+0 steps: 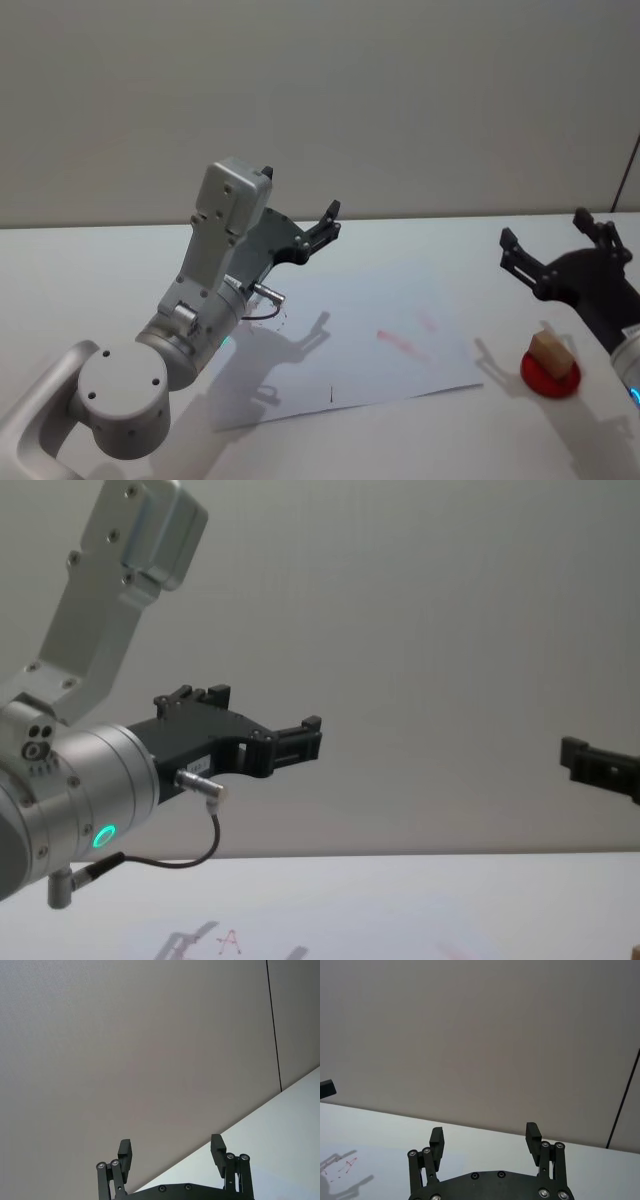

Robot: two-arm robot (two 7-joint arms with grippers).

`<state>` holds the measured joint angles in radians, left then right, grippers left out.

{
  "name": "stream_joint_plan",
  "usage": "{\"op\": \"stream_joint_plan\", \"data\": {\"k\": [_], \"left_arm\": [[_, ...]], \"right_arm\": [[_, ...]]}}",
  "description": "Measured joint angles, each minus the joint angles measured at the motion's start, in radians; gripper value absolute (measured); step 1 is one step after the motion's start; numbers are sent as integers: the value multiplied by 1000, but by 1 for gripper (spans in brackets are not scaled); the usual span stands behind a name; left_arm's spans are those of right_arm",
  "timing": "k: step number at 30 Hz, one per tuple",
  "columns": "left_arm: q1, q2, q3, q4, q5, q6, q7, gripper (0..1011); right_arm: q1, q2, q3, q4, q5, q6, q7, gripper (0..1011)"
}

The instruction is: Use the one hand to pick up the stamp and affix it onto the A4 paper.

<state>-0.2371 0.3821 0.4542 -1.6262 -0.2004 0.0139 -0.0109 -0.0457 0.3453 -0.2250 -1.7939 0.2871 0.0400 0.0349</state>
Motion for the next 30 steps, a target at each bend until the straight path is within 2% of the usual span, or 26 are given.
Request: {"op": "stream_joint_plan", "data": {"k": [11, 16, 24, 30], "left_arm": [[0, 0, 0, 0, 0, 0, 0, 1001], [0, 0, 0, 0, 0, 0, 0, 1001], [0, 0, 0, 0, 0, 0, 0, 1001], [0, 0, 0, 0, 0, 0, 0, 1001]], "right_arm": [[-107, 33, 4, -88, 8, 61, -104, 1001], [-153, 50, 9, -122, 12, 120, -149, 1001], [-178, 62, 17, -132, 14, 198, -171, 1001], [-175, 63, 21, -114, 15, 250, -162, 1001]]}}
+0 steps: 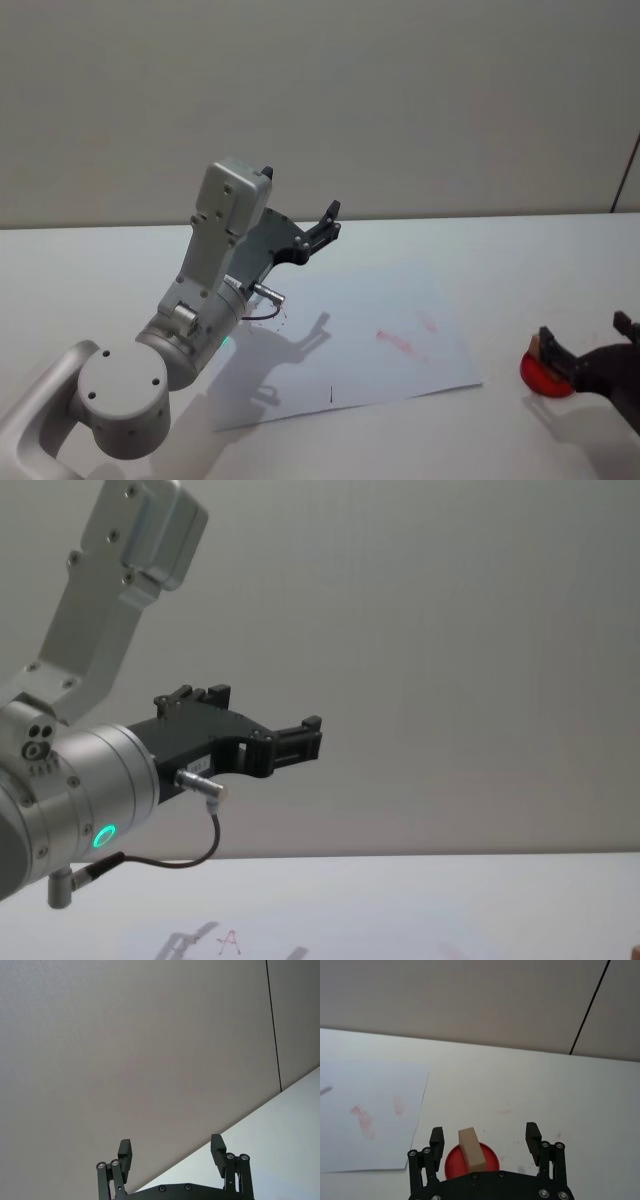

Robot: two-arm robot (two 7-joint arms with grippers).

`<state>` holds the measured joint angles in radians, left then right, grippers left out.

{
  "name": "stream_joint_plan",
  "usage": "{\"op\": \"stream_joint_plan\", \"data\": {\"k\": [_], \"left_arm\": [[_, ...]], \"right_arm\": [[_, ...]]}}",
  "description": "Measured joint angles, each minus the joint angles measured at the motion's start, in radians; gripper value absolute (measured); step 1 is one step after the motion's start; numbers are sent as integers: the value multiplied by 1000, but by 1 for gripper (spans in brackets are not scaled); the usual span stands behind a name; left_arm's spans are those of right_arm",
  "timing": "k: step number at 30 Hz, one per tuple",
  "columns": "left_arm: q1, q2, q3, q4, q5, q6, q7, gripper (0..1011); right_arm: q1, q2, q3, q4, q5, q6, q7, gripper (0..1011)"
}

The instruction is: Use the one hand to pick up the stamp and affix it onto the A4 paper.

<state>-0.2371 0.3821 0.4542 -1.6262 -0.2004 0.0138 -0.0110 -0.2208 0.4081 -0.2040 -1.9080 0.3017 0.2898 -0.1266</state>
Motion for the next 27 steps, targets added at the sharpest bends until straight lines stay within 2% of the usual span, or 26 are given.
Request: {"op": "stream_joint_plan", "data": {"k": [9, 21, 27], "left_arm": [[0, 0, 0, 0, 0, 0, 0, 1001], [0, 0, 0, 0, 0, 0, 0, 1001], [0, 0, 0, 0, 0, 0, 0, 1001]], "right_arm": [[40, -12, 0, 62, -16, 60, 60, 1001], [109, -36, -11, 147, -57, 107, 152, 997], [126, -43, -14, 168, -69, 117, 175, 878]]}}
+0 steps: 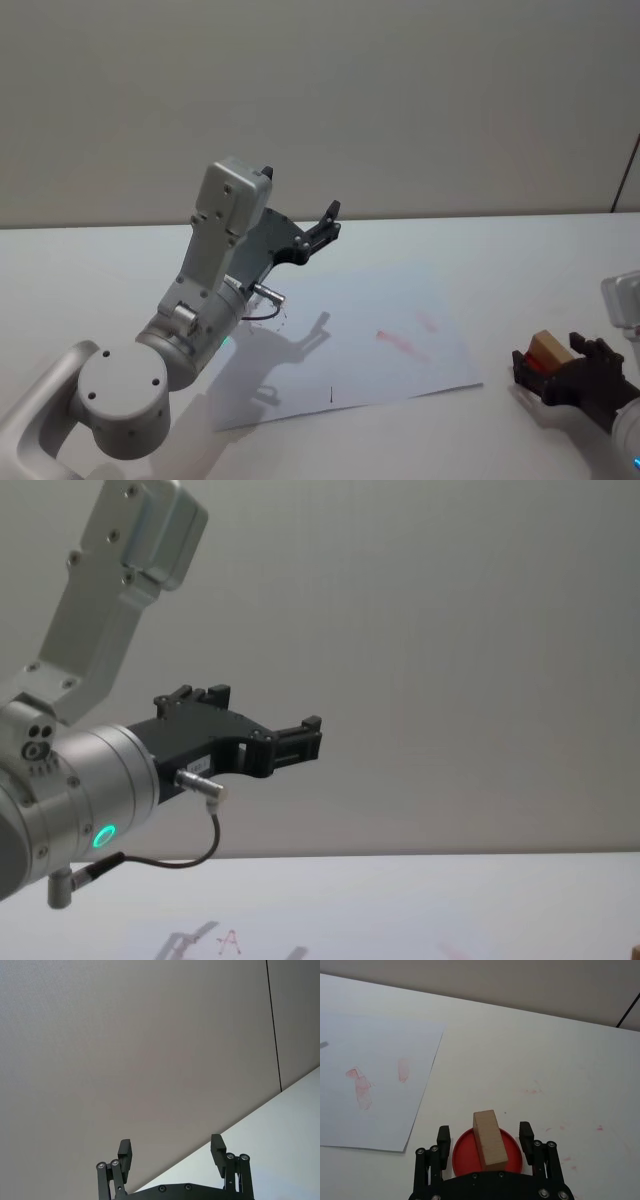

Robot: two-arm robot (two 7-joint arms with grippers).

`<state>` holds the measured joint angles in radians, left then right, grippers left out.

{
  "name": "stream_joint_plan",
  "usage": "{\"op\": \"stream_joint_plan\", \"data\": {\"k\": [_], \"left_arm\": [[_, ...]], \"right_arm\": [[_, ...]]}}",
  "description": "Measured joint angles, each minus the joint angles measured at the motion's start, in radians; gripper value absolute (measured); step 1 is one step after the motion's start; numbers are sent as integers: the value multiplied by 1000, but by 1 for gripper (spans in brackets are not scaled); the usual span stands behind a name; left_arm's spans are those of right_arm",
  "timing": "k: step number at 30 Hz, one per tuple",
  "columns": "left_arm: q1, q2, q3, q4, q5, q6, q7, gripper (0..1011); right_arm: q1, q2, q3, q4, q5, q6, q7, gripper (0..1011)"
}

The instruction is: Use the one hand to pick up the stamp and affix it onto the A4 paper.

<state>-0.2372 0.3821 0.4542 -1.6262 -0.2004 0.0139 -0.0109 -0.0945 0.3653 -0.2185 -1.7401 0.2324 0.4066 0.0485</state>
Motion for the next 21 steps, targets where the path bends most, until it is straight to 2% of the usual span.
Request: {"op": "stream_joint_plan", "data": {"k": [2, 4, 7, 8, 11, 12, 13, 14, 21], "left_arm": [[0, 0, 0, 0, 0, 0, 0, 1001], [0, 0, 0, 0, 0, 0, 0, 1001], [0, 0, 0, 0, 0, 0, 0, 1001], [0, 0, 0, 0, 0, 0, 0, 1001], [0, 0, 0, 0, 0, 0, 0, 1001], [0, 0, 0, 0, 0, 0, 0, 1001], [0, 0, 0, 0, 0, 0, 0, 1001], [0, 0, 0, 0, 0, 0, 0, 1001], [0, 0, 0, 0, 0, 0, 0, 1001]], "right_arm": [[6, -2, -1, 7, -4, 4, 7, 843], [9, -4, -1, 11, -6, 6, 11, 754], [14, -5, -2, 17, -9, 9, 18, 704], [16, -6, -3, 20, -11, 10, 21, 643], [19, -7, -3, 23, -13, 12, 24, 589], [21, -8, -4, 25, -13, 13, 26, 517], [22, -8, -4, 26, -14, 13, 27, 503], [23, -8, -4, 27, -14, 14, 28, 444], [27, -10, -5, 33, -18, 16, 34, 259]]}}
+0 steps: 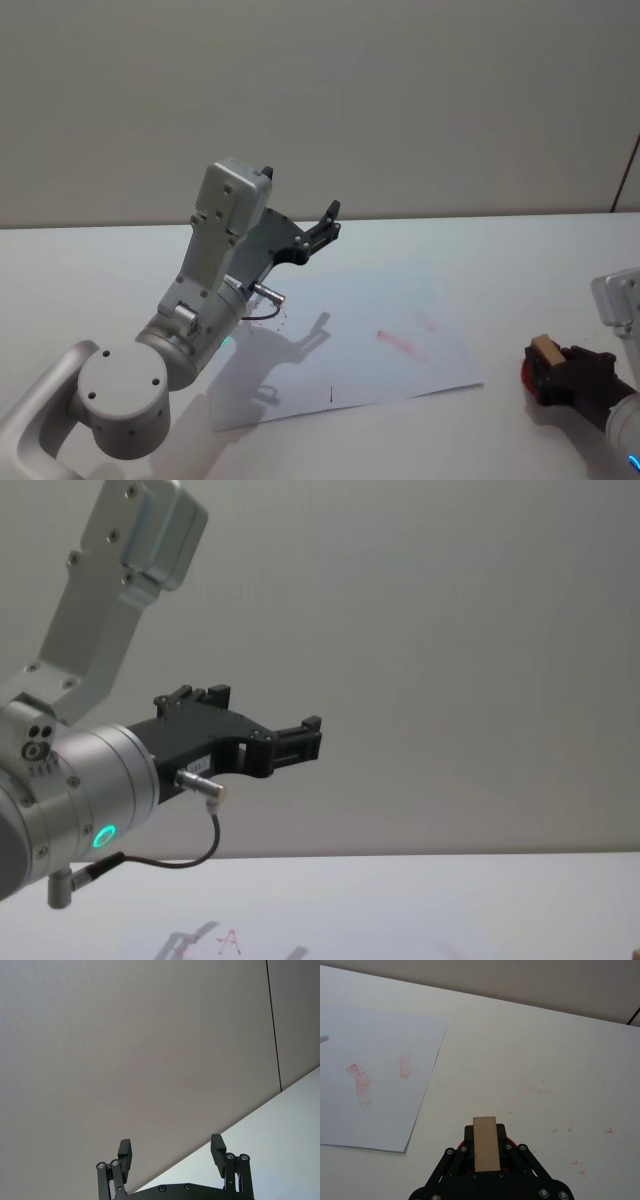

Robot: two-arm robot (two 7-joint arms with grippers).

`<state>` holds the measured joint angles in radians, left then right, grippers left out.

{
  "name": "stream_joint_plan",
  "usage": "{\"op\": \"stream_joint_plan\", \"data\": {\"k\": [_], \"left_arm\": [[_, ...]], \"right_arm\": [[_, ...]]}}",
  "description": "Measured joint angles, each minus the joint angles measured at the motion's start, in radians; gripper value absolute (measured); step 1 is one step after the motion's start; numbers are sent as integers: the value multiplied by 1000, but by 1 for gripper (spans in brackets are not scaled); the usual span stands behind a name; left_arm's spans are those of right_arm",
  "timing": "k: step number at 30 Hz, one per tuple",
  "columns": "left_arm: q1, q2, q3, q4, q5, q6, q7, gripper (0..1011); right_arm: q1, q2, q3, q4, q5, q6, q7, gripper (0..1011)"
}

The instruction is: Use the one hand to pick up the stamp and affix it onto the A4 paper.

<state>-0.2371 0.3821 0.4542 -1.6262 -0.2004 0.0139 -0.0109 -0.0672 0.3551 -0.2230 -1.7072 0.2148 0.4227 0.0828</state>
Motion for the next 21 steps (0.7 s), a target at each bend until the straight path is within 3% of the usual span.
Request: {"op": "stream_joint_plan", "data": {"k": [2, 10, 21], "left_arm": [[0, 0, 0, 0, 0, 0, 0, 1001], [0, 0, 0, 0, 0, 0, 0, 1001], [0, 0, 0, 0, 0, 0, 0, 1001]], "right_arm": [[1, 0, 0, 1, -1, 0, 2, 219], [8, -2, -1, 2, -12, -12, 10, 219], [53, -15, -9, -2, -58, -82, 81, 219]]}}
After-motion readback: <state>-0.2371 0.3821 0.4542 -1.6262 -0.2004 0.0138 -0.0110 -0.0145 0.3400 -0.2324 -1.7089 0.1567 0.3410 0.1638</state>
